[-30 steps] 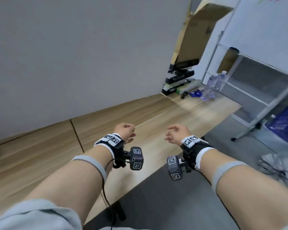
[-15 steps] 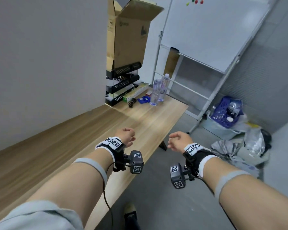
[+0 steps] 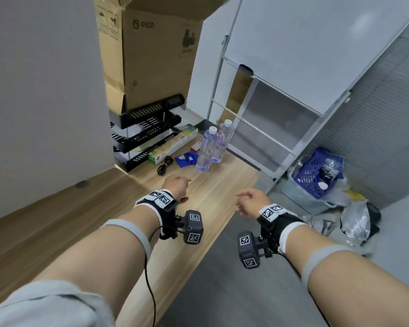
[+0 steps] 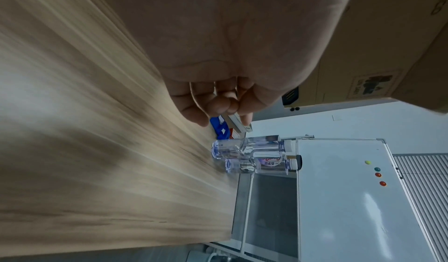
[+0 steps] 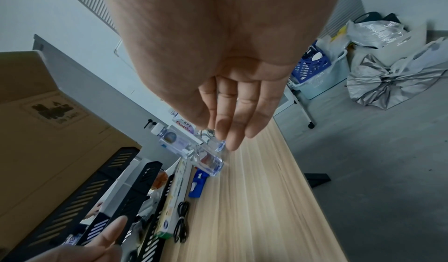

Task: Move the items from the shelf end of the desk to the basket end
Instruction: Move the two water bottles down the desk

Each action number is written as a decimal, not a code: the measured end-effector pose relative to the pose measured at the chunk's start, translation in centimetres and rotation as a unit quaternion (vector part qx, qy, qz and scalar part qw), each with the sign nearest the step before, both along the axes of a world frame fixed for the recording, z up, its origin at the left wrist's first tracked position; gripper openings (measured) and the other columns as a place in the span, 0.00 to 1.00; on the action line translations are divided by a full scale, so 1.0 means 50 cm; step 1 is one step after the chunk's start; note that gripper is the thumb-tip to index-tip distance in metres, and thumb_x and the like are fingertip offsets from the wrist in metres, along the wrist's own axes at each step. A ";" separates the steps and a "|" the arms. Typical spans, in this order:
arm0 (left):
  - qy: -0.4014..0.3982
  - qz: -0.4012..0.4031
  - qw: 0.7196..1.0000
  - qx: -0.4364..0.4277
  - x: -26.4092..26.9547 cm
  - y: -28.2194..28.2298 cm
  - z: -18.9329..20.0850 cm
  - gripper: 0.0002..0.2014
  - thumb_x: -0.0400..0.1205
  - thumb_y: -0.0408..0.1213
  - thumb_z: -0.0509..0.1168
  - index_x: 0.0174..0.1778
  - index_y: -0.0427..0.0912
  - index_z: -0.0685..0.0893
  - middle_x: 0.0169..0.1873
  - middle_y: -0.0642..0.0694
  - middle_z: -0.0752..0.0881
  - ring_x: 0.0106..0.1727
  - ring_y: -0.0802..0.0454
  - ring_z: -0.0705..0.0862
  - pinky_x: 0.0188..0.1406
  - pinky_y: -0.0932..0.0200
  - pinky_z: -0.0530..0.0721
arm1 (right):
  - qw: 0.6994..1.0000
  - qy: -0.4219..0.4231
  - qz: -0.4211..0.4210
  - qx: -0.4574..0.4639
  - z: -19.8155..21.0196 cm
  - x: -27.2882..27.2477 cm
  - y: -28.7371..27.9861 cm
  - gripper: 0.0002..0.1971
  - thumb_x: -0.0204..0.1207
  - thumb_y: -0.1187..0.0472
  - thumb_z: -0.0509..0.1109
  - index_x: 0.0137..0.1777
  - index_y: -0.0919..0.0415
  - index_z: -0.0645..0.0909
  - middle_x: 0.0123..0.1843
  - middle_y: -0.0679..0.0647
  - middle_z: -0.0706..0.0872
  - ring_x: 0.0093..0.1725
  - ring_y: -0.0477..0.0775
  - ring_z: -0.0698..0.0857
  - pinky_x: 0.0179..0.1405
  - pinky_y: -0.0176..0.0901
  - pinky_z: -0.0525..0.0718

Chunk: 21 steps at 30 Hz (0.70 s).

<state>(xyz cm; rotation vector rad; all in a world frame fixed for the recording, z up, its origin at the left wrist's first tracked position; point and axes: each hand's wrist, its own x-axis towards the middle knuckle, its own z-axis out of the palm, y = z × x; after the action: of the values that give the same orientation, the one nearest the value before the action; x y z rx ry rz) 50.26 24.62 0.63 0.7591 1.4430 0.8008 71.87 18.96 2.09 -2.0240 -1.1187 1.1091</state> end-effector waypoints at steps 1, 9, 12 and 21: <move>0.003 0.001 1.000 -0.001 0.011 0.021 -0.002 0.14 0.81 0.27 0.54 0.44 0.45 0.84 0.29 0.45 0.73 0.29 0.51 0.71 0.31 0.58 0.79 | 1.000 0.000 -0.002 -0.001 -0.005 0.015 0.023 0.10 0.78 0.72 0.64 0.58 0.66 0.80 0.41 0.58 0.87 0.33 0.51 0.88 0.27 0.35 0.83; 0.027 0.038 0.999 0.009 0.096 0.198 -0.049 0.12 0.79 0.28 0.57 0.52 0.45 0.82 0.39 0.44 0.80 0.36 0.49 0.78 0.43 0.51 0.82 | 0.999 0.023 0.026 -0.035 -0.067 0.112 0.265 0.13 0.77 0.69 0.66 0.62 0.64 0.79 0.43 0.58 0.87 0.36 0.53 0.88 0.36 0.46 0.87; 0.039 0.026 0.999 0.014 0.135 0.270 -0.071 0.20 0.78 0.32 0.68 0.66 0.47 0.76 0.51 0.39 0.84 0.47 0.46 0.83 0.50 0.48 0.84 | 0.997 0.023 0.064 -0.040 -0.087 0.148 0.376 0.20 0.75 0.66 0.71 0.67 0.60 0.74 0.54 0.63 0.86 0.47 0.59 0.89 0.48 0.53 0.90; 0.147 0.042 0.986 0.072 0.249 0.406 -0.124 0.42 0.68 0.38 0.82 0.77 0.47 0.71 0.60 0.51 0.84 0.53 0.56 0.84 0.50 0.67 0.82 | 0.975 -0.017 0.223 -0.006 -0.098 0.202 0.638 0.44 0.68 0.56 0.81 0.81 0.54 0.61 0.76 0.55 0.75 0.75 0.56 0.75 0.71 0.40 0.69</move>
<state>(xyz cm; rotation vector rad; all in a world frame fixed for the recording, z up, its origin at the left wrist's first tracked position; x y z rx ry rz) 62.73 44.90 -5.54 0.9624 1.7031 0.8927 81.98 50.87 -2.80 -1.8527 -1.6406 1.2954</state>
